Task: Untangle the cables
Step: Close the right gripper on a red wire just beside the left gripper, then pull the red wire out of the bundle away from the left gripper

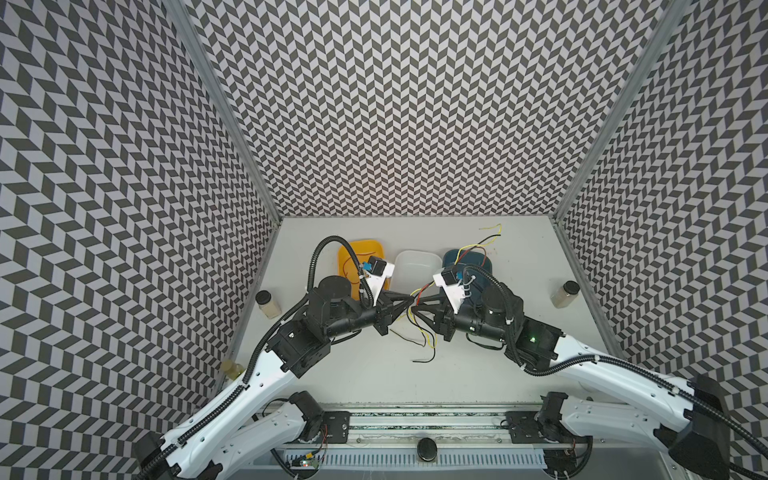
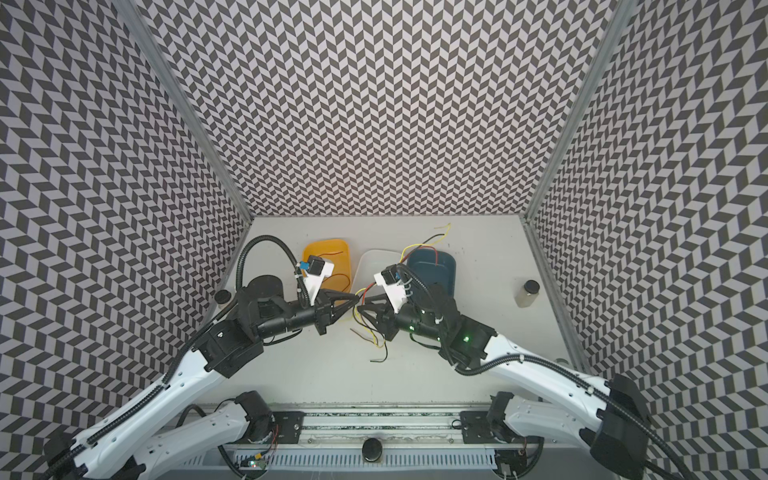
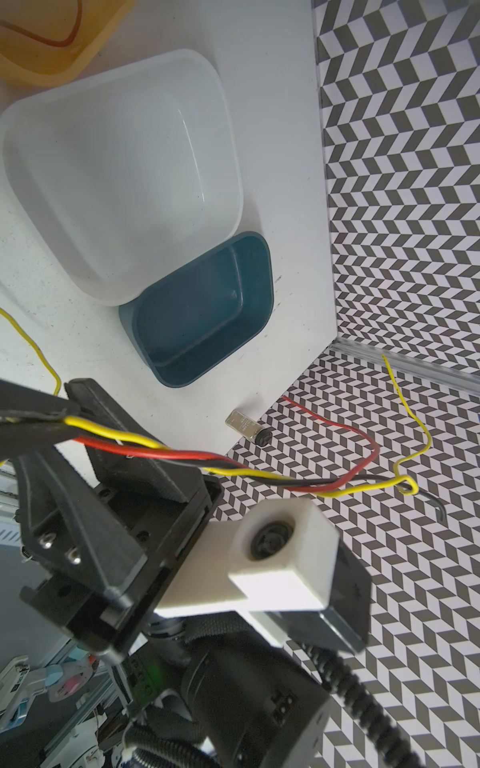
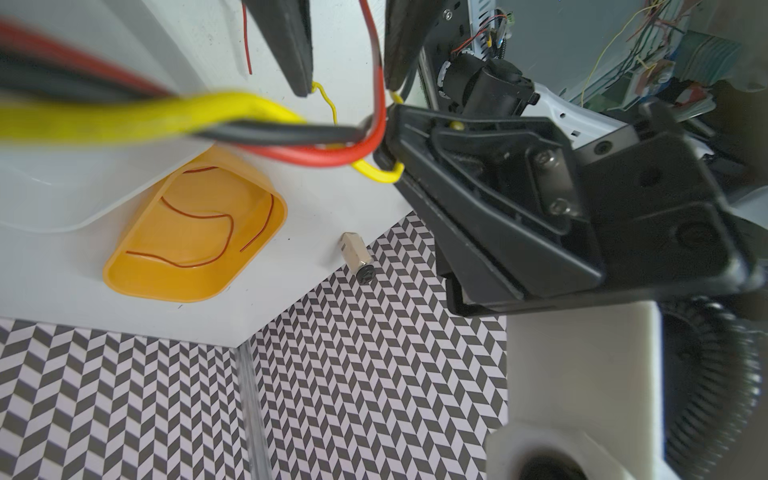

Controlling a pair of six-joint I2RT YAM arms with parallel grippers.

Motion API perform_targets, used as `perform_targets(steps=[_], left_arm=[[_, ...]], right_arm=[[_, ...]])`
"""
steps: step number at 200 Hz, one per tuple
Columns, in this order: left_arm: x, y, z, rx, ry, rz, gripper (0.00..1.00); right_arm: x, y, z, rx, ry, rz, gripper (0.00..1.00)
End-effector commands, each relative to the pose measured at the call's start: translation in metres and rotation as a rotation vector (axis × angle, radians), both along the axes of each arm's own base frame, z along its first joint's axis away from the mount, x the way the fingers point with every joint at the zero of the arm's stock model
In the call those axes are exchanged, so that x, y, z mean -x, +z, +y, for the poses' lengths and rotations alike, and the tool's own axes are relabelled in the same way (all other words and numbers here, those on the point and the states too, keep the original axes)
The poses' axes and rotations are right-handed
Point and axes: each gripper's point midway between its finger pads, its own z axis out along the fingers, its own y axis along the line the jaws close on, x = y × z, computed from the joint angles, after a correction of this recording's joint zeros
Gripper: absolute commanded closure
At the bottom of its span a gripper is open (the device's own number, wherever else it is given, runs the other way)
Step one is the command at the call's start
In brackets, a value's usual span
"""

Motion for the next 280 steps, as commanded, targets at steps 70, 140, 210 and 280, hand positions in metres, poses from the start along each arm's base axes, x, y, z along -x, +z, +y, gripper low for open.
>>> perform_targets(steps=[70,140,210,280], left_arm=[[0.004,0.010,0.002,0.049,-0.019,-0.023,1.00],[0.004,0.010,0.004,0.051,-0.017,-0.023,1.00],[-0.004,0.003,0.010,0.008,0.043,-0.025,1.00],[-0.040,-0.034,0.021,-0.214,0.200,0.051,1.00]], right_arm=[[-0.007,0.026,0.004,-0.091,-0.036,-0.059,0.74],[-0.004,0.024,0.007,-0.086,-0.076,-0.100,0.75],[0.005,0.038,-0.016,-0.091,-0.117,-0.159,1.00],[0.012,0.080,-0.062,-0.142,-0.237,-0.221,1.00]])
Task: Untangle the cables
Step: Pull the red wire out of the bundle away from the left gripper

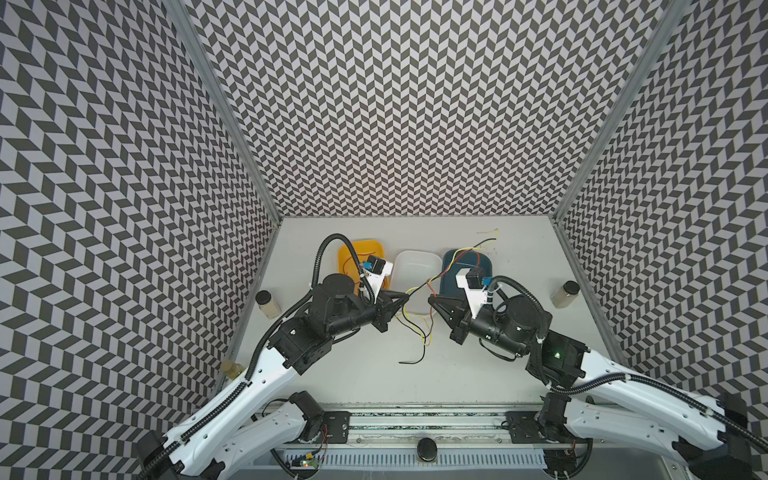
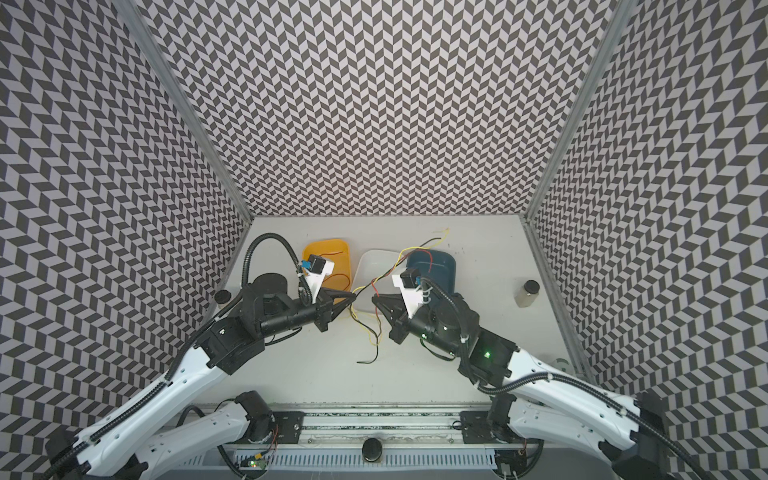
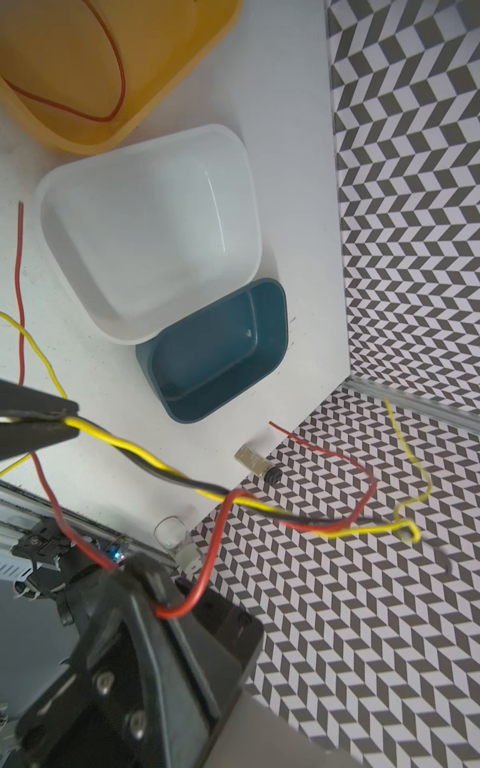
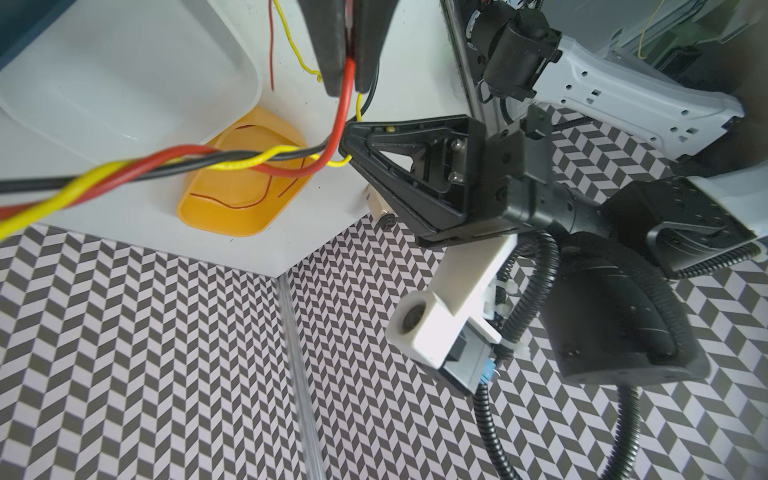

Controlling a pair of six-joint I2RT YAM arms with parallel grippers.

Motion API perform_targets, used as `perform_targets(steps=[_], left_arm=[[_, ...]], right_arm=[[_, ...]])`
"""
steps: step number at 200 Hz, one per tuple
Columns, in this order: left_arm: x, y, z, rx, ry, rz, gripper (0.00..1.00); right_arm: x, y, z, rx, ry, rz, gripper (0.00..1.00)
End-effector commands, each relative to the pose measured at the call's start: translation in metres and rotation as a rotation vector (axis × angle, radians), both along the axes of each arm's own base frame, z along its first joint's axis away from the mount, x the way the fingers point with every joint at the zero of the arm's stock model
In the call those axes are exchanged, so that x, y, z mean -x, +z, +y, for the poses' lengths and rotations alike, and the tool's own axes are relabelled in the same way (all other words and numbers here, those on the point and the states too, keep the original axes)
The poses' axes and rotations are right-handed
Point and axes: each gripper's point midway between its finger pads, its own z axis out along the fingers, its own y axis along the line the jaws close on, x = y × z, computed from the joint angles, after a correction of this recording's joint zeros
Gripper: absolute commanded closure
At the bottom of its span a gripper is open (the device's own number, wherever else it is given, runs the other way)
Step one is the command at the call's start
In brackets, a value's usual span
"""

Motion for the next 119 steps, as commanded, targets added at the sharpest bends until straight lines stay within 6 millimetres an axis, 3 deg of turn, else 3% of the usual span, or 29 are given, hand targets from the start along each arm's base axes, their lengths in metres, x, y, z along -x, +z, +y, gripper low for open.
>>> perform_targets(steps=[1,38,65,119], left_arm=[[-0.014,-0.013,0.010,-0.104,0.079,0.021,1.00],[-0.015,-0.015,0.014,-0.134,0.099,0.005,1.00],[-0.018,-0.028,0.017,-0.242,0.132,-0.018,1.00],[-0.016,-0.040,0.018,-0.357,0.146,-0.050,1.00]], right_arm=[[0.000,0.037,-0.022,-0.072,-0.078,-0.076,1.00],[-0.003,0.062,-0.050,-0.090,-0.192,-0.126,1.00],[-0.008,0.077,-0.068,-0.086,-0.280,-0.148,1.00],[-0.016,0.102,-0.089,-0.057,-0.394,-0.166,1.00]])
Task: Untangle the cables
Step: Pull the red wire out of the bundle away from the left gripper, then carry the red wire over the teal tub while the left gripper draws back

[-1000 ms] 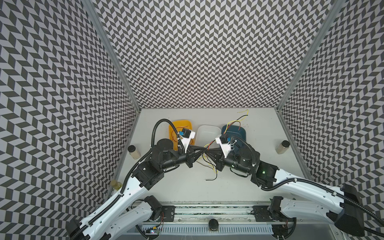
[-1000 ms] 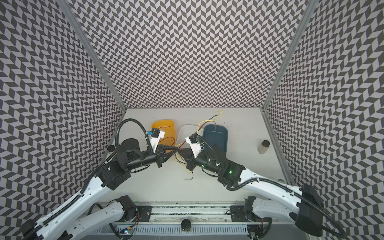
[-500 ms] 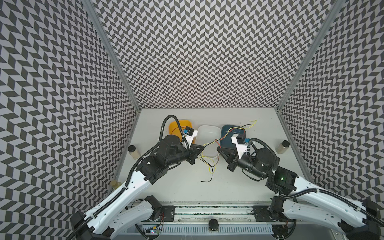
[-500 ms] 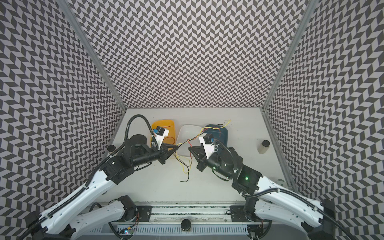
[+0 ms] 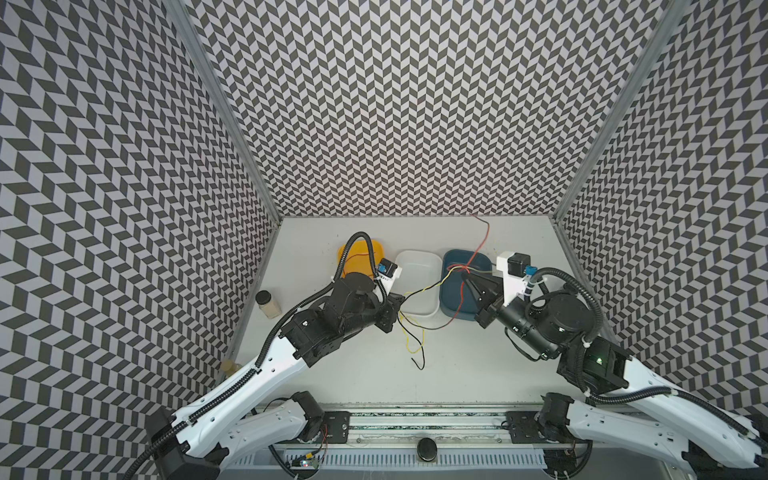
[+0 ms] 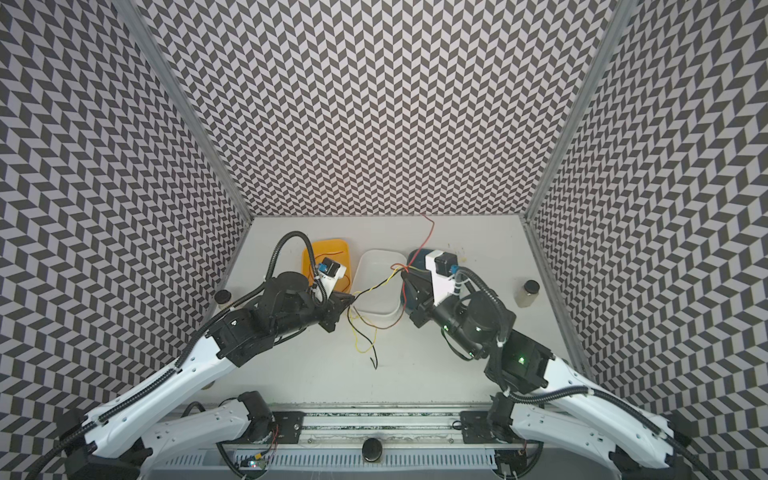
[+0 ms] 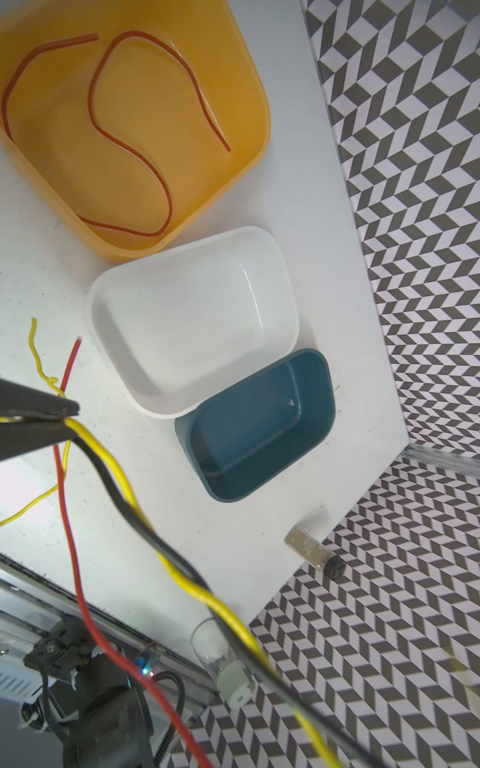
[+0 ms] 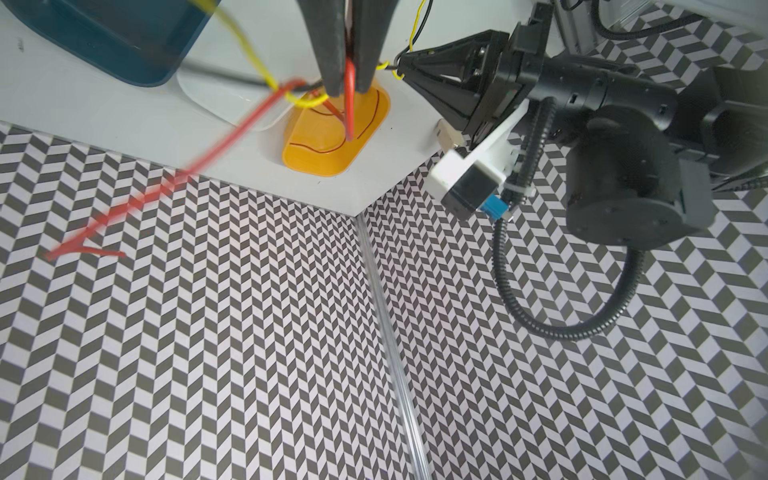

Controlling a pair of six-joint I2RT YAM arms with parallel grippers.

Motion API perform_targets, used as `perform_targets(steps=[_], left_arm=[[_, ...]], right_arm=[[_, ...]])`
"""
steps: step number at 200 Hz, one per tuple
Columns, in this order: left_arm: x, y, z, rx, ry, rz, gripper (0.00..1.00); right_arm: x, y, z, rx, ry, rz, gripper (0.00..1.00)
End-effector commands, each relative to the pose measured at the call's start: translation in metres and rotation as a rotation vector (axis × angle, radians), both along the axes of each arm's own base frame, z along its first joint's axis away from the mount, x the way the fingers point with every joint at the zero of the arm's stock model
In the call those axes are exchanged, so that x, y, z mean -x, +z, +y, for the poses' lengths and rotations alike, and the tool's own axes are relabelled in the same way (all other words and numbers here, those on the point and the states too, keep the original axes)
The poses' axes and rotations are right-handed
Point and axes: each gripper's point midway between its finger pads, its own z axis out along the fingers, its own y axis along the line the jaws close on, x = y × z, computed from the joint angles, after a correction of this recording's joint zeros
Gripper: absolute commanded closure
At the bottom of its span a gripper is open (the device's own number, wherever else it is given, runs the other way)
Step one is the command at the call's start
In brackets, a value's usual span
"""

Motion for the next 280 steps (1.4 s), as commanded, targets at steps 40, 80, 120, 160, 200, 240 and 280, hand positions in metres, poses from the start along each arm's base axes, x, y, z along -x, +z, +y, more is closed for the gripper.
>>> perform_targets(steps=[40,80,120,160,200,240,280], left_arm=[[-0.006,-0.007,0.015,-0.120,0.066,-0.022,1.00],[-0.008,-0.002,0.024,-0.124,0.107,-0.048,1.00],[-0.010,0.013,0.040,-0.097,0.184,-0.106,1.00],[-0.012,0.034,0.069,-0.056,0.318,-0.177,1.00],[-0.011,0.054,0.109,-0.037,0.496,-0.233,1.00],[-0.001,0.066,0.145,0.003,0.622,-0.298,1.00],[0.010,0.074,0.172,0.052,0.699,-0.387,1.00]], right_arm=[[-0.005,0.047,-0.046,-0.012,-0.192,-0.080,1.00],[-0.005,0.053,-0.065,0.005,-0.254,-0.090,1.00],[0.001,0.062,-0.071,0.026,-0.240,-0.096,1.00],[0.007,0.066,-0.058,0.067,-0.155,-0.073,1.00],[0.006,0.060,-0.035,0.122,-0.065,-0.040,1.00],[0.002,0.052,-0.017,0.152,-0.020,-0.024,1.00],[-0.004,0.045,0.000,0.187,0.018,-0.012,1.00]])
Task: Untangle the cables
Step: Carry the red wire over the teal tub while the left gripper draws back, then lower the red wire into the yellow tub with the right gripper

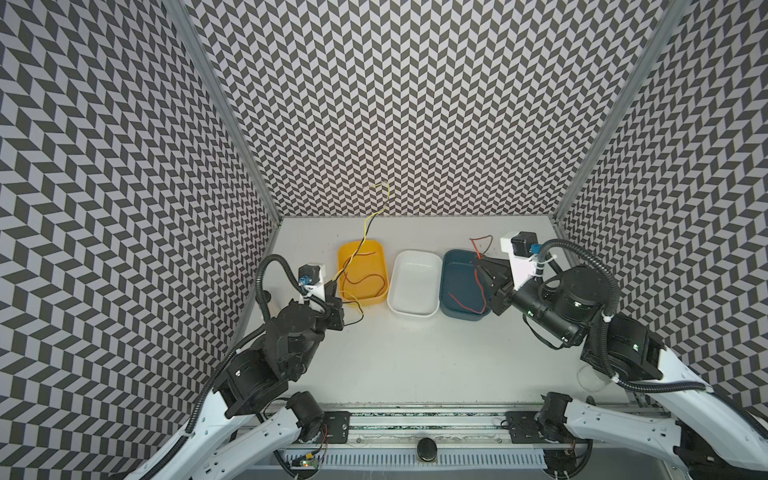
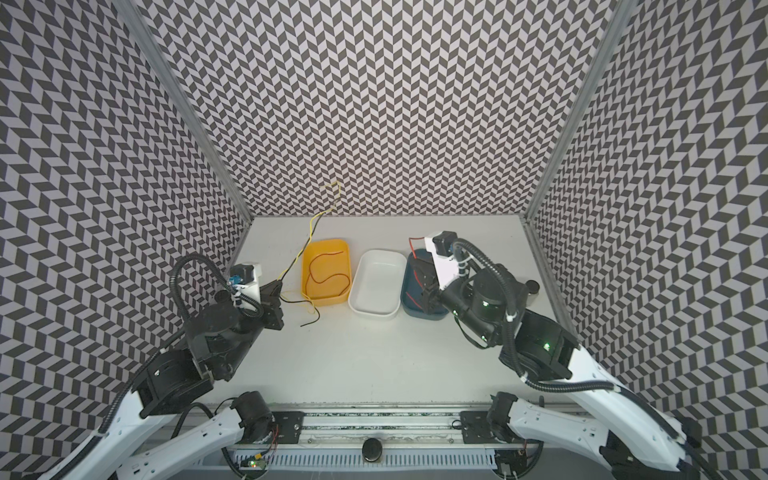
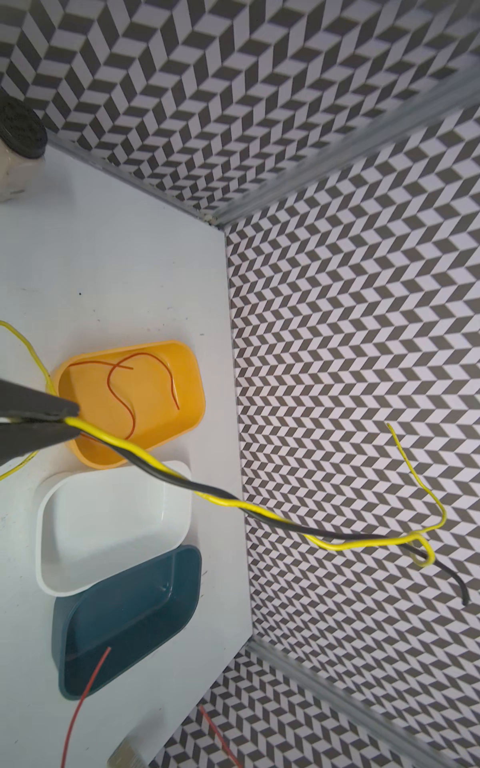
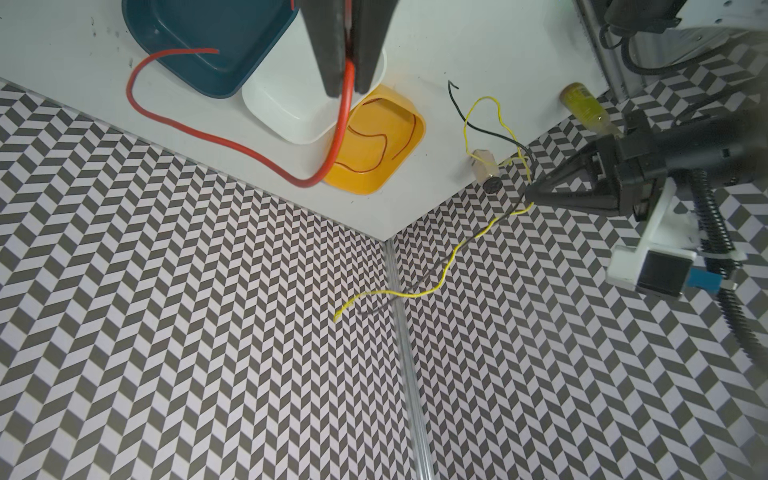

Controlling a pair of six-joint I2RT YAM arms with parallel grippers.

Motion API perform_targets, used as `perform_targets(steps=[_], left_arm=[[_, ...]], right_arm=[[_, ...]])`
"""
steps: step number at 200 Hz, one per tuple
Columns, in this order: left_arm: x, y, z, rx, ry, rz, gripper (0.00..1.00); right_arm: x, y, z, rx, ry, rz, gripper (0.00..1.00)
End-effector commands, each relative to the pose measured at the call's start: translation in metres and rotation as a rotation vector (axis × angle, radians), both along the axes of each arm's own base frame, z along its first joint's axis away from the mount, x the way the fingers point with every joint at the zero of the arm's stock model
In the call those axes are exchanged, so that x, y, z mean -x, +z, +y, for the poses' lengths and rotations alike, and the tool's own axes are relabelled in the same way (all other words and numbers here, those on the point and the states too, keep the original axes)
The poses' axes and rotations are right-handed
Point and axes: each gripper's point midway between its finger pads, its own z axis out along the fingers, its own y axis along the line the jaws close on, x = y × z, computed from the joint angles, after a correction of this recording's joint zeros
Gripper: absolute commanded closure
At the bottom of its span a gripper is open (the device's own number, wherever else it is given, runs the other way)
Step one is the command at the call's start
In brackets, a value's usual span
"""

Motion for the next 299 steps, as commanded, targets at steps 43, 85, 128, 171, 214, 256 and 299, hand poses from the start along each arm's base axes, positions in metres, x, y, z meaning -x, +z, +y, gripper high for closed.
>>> perform_targets(steps=[43,85,128,171,214,256,299], left_arm=[[0.006,0.003,0.034,0.054,0.144,-0.106,1.00],[0.009,0.004,0.047,0.088,0.195,-0.130,1.00],[0.013,0.006,0.057,0.124,0.231,-0.156,1.00],[0.013,0.005,0.059,0.132,0.248,-0.160,1.00],[0.014,0.006,0.064,0.154,0.264,-0.184,1.00],[0.018,0.009,0.070,0.180,0.279,-0.203,1.00],[0.016,0.009,0.065,0.175,0.257,-0.199,1.00]], right_arm=[[-0.005,0.018,0.019,-0.004,0.049,-0.031,1.00],[-0.018,0.020,0.044,0.011,0.085,-0.025,1.00],[-0.037,0.027,0.077,0.011,0.126,-0.047,1.00],[-0.059,0.026,0.117,0.001,0.178,-0.039,1.00],[-0.078,0.015,0.153,-0.029,0.242,-0.048,1.00],[-0.104,-0.004,0.184,-0.062,0.286,-0.007,1.00],[-0.128,-0.035,0.221,-0.053,0.330,0.062,1.00]])
